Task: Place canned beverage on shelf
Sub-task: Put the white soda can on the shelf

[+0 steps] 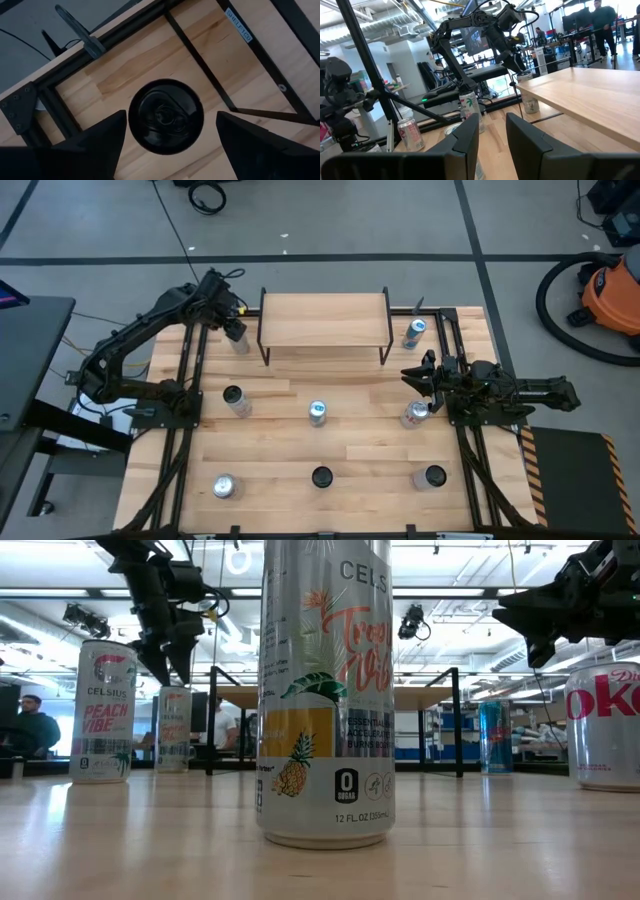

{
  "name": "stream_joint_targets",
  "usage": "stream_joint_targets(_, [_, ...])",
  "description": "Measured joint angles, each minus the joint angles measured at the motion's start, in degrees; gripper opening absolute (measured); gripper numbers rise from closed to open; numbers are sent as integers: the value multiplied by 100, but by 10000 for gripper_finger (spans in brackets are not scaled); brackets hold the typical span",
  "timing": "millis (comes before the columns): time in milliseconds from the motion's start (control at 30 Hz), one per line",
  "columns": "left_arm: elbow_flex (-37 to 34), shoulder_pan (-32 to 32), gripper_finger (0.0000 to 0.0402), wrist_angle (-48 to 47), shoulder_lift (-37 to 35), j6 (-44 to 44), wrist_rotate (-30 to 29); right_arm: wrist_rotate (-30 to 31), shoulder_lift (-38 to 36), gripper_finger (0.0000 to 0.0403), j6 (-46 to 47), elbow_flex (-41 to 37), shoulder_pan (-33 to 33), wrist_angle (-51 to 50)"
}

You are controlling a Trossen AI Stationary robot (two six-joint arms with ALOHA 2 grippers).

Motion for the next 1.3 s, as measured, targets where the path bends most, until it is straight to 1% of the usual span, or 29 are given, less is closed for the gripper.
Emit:
stream_joint_targets(100, [7,-20,312,34,110,-155,-13,0,1,107,0,0,0,0])
stream_joint_targets(367, [7,-54,312,25,394,-184,-10,0,0,107,0,0,2,0])
stream_joint_targets(833, [7,-114,311,-109,453,-39,-2,0,2,107,0,0,1,-7])
stream_joint_targets(933, [7,-114,303,-130,453,-39,-4,0,7,107,0,0,2,-11])
stream_joint_targets(1200, [7,-111,264,-126,451,-40,-2,0,7,107,0,-1,0,-11])
stream_joint_targets(1300, [7,-111,258,-124,449,-8,-2,0,7,107,0,0,0,-11])
